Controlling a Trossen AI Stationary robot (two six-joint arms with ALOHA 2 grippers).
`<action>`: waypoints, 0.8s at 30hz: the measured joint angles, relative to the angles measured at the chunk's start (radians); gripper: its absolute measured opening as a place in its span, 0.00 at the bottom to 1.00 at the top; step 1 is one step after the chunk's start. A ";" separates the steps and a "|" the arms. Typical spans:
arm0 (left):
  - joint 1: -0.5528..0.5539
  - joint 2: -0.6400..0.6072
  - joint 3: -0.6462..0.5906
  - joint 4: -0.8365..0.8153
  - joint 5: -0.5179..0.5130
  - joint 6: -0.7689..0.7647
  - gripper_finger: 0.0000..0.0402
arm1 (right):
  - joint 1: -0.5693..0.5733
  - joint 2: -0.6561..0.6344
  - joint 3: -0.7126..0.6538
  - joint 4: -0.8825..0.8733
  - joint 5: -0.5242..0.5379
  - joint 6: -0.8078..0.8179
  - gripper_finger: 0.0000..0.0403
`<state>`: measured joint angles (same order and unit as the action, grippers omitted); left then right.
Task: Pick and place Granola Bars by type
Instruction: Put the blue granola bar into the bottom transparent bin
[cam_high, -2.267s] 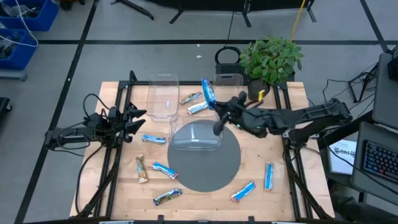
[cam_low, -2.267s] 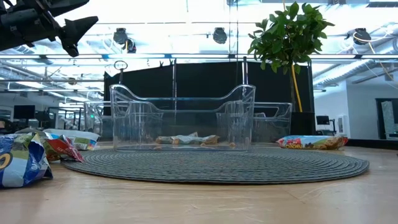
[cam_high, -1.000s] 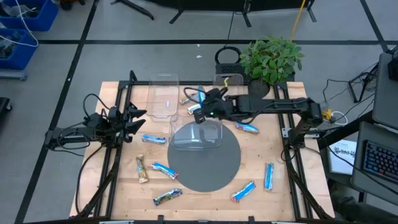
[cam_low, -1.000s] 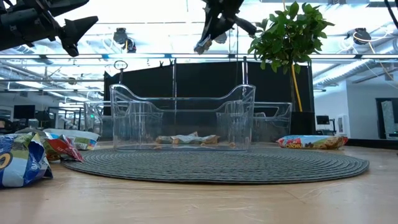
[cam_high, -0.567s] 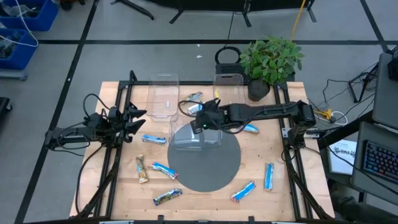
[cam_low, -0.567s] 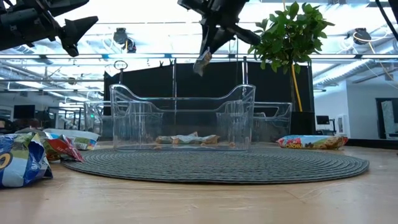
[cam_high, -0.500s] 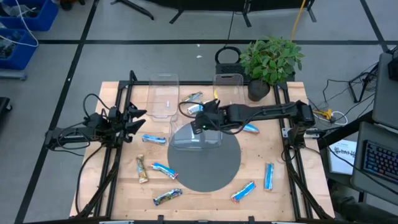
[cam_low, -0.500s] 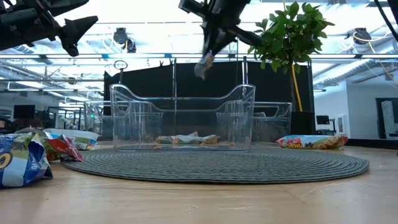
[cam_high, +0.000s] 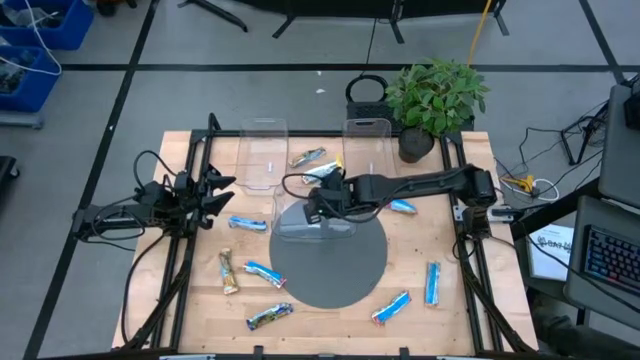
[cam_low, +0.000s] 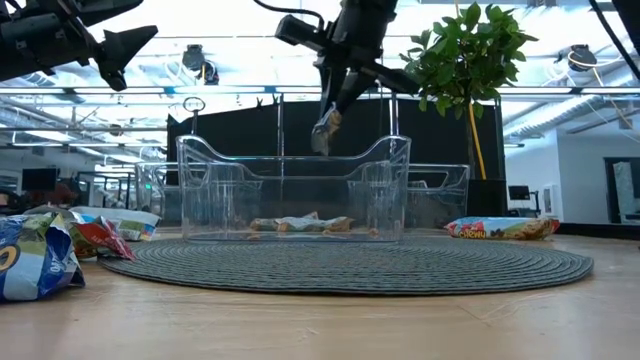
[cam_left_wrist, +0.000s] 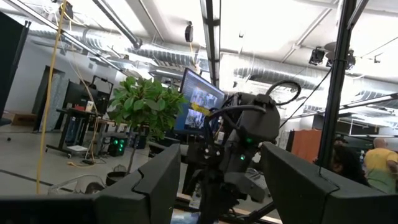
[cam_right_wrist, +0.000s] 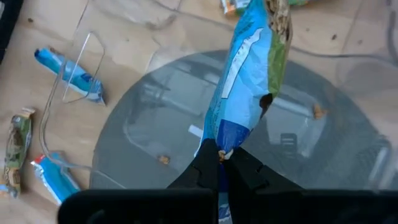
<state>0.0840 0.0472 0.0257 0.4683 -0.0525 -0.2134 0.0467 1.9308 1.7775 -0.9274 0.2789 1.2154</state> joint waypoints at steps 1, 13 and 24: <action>0.000 0.000 0.000 0.000 0.000 0.000 0.56 | 0.002 0.003 0.000 0.000 -0.003 0.000 0.00; 0.000 0.000 0.000 0.000 0.000 0.000 0.56 | 0.002 0.051 0.000 0.011 -0.061 -0.005 0.00; 0.000 0.000 0.000 0.000 0.000 0.000 0.56 | 0.001 0.088 -0.001 0.004 -0.093 0.000 0.00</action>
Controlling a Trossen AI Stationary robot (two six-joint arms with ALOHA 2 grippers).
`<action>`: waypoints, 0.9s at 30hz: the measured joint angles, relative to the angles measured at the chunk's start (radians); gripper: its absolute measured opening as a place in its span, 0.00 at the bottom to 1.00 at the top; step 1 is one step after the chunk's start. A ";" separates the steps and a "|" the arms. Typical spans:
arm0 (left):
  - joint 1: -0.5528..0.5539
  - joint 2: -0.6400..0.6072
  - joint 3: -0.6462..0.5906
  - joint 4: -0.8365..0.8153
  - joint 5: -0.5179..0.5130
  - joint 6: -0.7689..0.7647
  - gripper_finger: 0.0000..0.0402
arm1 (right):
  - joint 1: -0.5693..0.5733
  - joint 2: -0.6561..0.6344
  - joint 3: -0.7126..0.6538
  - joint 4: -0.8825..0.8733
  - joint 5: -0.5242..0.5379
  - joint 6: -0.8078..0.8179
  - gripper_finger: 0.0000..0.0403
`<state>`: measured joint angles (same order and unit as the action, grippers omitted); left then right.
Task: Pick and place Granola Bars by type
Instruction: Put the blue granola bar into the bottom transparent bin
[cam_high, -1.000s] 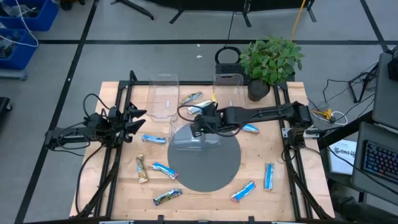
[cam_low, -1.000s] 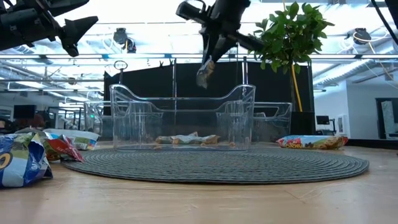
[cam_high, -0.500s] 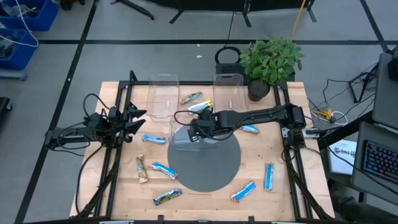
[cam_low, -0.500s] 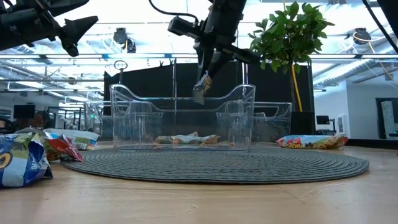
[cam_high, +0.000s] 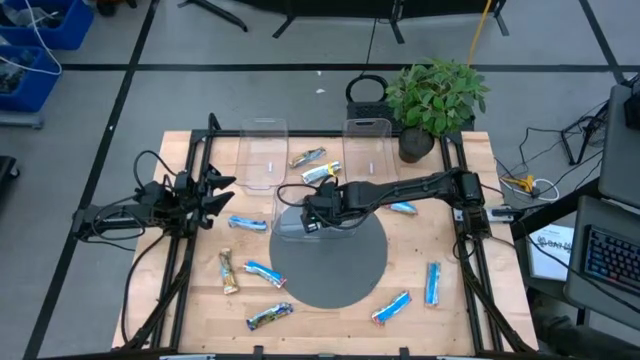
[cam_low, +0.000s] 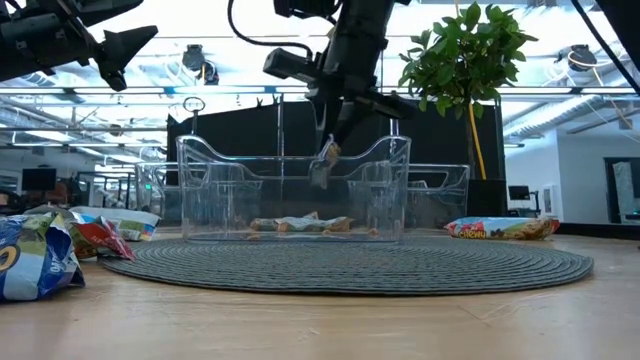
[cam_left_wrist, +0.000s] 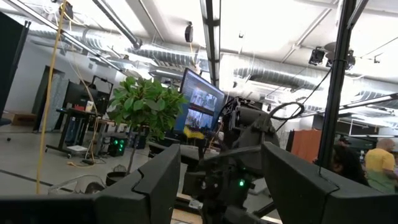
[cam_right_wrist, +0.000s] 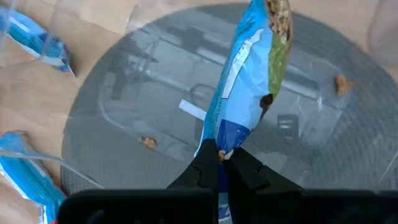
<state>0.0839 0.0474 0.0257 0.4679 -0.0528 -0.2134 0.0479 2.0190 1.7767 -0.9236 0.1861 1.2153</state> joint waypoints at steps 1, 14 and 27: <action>0.000 0.000 0.000 0.000 0.000 0.000 0.56 | 0.000 0.007 0.000 0.006 -0.003 0.001 0.00; 0.000 0.000 0.000 0.000 0.000 0.000 0.56 | 0.000 0.042 0.000 0.007 -0.016 -0.019 0.00; 0.000 0.000 0.000 0.000 0.000 0.000 0.56 | -0.001 0.080 0.000 0.022 -0.040 -0.049 0.00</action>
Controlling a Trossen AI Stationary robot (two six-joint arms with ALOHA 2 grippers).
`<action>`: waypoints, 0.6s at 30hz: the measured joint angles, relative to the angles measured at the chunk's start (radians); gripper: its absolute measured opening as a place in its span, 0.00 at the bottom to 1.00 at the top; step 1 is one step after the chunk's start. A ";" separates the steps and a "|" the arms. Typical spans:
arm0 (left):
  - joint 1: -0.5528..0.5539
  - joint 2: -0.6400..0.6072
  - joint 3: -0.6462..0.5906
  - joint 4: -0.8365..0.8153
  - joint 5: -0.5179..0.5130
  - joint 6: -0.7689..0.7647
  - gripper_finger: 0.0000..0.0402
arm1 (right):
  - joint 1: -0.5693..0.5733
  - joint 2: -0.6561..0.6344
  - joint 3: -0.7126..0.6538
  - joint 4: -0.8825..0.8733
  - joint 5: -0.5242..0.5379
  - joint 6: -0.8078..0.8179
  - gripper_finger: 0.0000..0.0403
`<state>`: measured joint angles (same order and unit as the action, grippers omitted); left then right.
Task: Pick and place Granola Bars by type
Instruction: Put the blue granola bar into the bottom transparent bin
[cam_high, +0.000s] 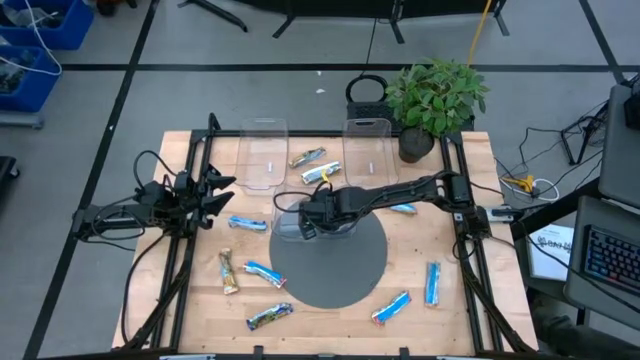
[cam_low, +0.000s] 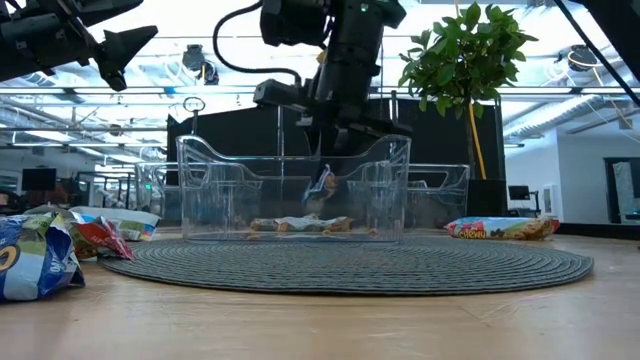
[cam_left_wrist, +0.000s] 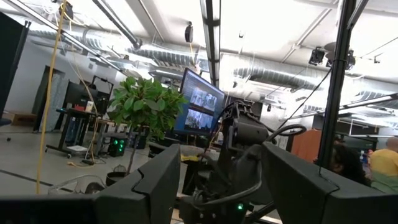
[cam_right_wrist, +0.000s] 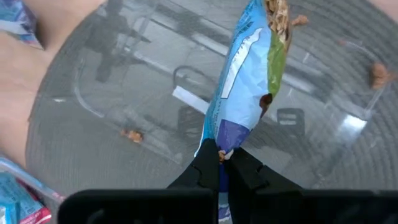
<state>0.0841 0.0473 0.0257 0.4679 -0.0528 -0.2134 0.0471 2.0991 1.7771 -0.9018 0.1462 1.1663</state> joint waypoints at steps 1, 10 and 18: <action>0.000 0.000 0.000 0.000 0.000 0.000 0.56 | 0.000 0.000 0.000 0.001 0.002 0.000 0.00; 0.000 0.000 0.000 0.000 0.000 0.000 0.56 | -0.002 0.000 0.000 0.003 0.007 -0.004 0.00; 0.000 0.000 0.000 0.000 0.000 0.000 0.56 | -0.003 0.000 0.000 0.008 -0.005 -0.028 0.01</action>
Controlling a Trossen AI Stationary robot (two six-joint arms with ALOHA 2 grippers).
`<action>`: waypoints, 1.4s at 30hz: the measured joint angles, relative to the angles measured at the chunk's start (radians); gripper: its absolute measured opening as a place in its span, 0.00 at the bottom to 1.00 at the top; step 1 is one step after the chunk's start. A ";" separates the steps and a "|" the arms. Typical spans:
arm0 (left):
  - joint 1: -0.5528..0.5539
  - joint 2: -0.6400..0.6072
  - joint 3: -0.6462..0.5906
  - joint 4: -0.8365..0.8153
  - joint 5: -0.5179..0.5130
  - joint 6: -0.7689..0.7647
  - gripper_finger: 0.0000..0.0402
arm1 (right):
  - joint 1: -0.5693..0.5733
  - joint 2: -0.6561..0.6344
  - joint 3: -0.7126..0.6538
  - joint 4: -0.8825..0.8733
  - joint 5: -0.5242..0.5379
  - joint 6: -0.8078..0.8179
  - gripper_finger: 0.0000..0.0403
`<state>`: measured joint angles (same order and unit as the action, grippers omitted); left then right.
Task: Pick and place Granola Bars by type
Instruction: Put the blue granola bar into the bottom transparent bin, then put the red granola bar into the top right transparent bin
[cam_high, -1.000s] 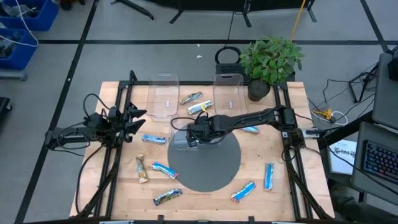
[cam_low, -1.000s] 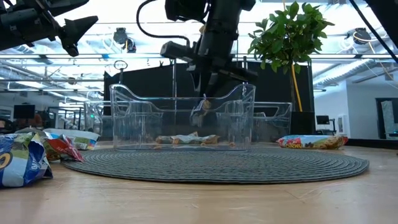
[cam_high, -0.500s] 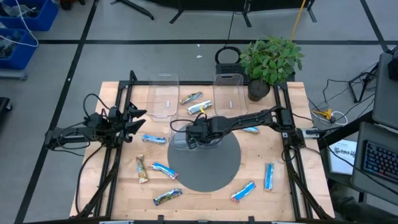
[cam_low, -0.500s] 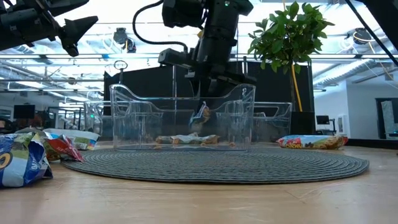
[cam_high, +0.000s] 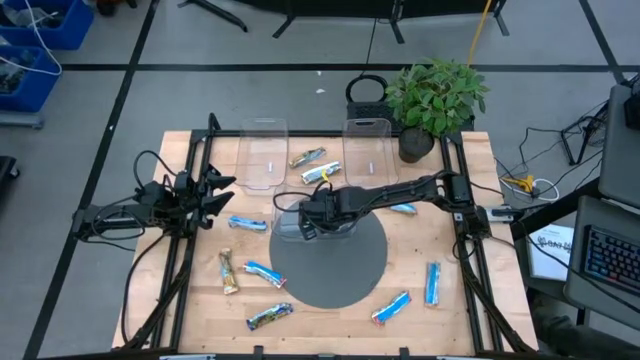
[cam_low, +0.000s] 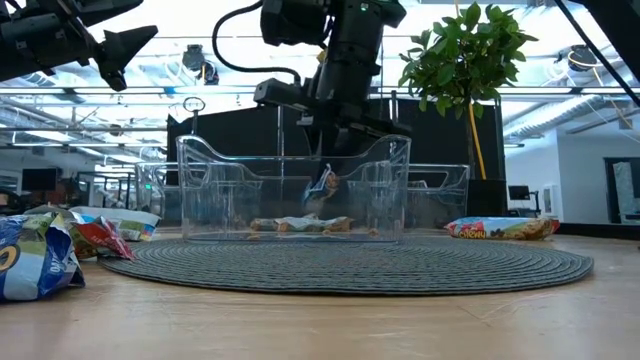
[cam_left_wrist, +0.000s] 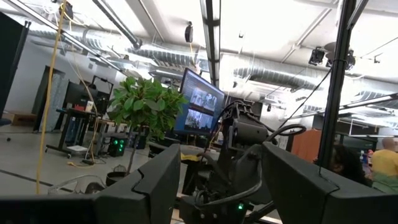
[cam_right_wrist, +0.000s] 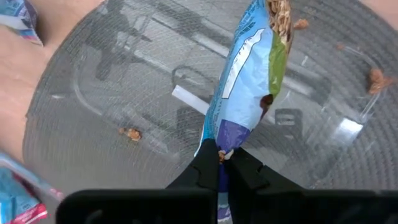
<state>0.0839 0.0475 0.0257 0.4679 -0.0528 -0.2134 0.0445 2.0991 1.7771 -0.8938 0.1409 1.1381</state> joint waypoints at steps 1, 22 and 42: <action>0.000 0.000 0.000 0.000 0.000 0.000 0.56 | -0.003 0.000 0.000 0.000 -0.011 -0.002 0.02; 0.000 0.000 0.000 0.000 0.000 0.000 0.56 | -0.017 0.000 0.000 0.003 -0.045 0.001 0.22; 0.000 0.000 0.000 0.000 0.000 0.000 0.56 | -0.021 -0.106 -0.001 0.080 -0.008 -0.158 0.16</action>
<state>0.0837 0.0472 0.0257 0.4679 -0.0528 -0.2137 0.0239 1.9936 1.7760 -0.8140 0.1327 0.9804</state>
